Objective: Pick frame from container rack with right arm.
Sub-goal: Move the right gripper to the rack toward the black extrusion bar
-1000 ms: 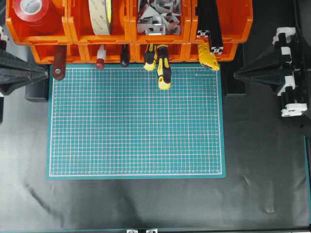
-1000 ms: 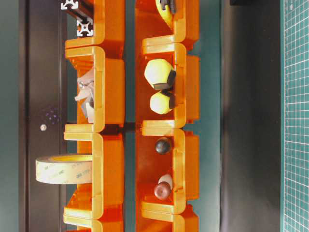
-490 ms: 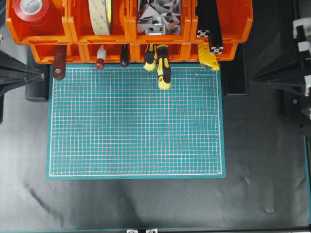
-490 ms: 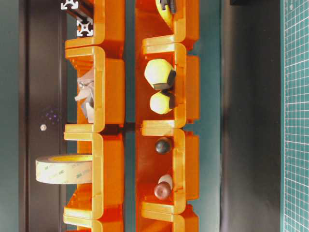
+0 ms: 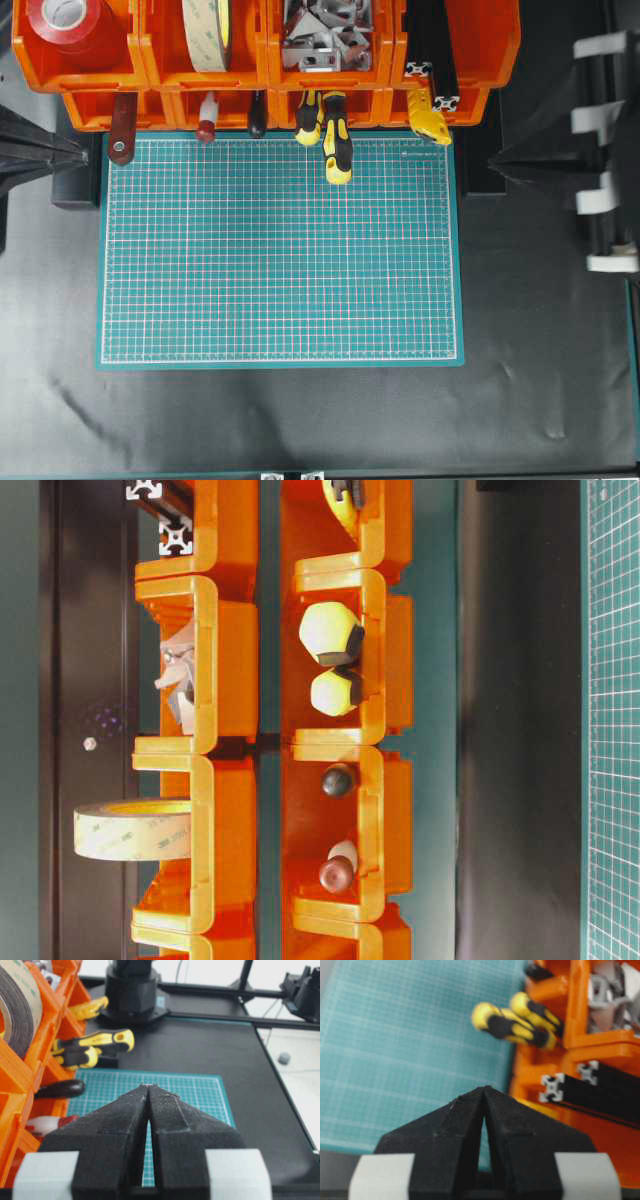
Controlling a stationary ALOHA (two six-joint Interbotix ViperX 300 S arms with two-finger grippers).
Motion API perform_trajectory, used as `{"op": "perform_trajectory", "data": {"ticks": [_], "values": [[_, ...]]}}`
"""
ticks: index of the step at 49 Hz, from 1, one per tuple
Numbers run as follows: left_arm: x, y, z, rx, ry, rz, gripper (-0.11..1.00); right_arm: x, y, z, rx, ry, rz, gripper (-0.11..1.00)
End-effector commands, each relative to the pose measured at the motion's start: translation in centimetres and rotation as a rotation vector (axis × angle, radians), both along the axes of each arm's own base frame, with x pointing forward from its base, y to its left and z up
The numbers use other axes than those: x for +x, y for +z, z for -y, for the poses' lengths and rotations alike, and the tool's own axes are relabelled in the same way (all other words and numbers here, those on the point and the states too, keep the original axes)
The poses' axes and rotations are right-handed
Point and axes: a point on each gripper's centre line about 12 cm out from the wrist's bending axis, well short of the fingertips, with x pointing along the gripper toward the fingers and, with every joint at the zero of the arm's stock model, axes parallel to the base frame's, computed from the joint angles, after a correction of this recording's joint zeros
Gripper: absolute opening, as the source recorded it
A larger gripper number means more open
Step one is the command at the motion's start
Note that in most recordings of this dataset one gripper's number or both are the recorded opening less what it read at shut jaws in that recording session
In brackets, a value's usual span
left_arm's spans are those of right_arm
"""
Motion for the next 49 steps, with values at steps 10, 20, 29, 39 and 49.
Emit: {"op": "perform_trajectory", "data": {"ticks": [10, 20, 29, 39, 49], "values": [[-0.4, 1.9, 0.0, -0.002, -0.003, 0.058, 0.00, 0.7, 0.2, -0.6, -0.255, -0.112, 0.021, -0.01], [-0.6, 1.8, 0.0, -0.001, -0.002, 0.041, 0.00, 0.7, -0.5, -1.8, -0.496, -0.161, 0.021, -0.01], [-0.6, 1.7, 0.0, -0.001, 0.000, 0.034, 0.00, 0.5, -1.1, -2.1, -0.563, -0.204, -0.036, 0.00], [-0.6, 1.6, 0.0, -0.001, 0.000, 0.023, 0.00, 0.9, -1.8, -2.3, -0.588, -0.197, -0.049, 0.23], [-0.5, 1.5, 0.0, 0.001, 0.000, 0.020, 0.00, 1.4, -3.3, -2.4, -0.656, -0.200, -0.066, 0.78]]}}
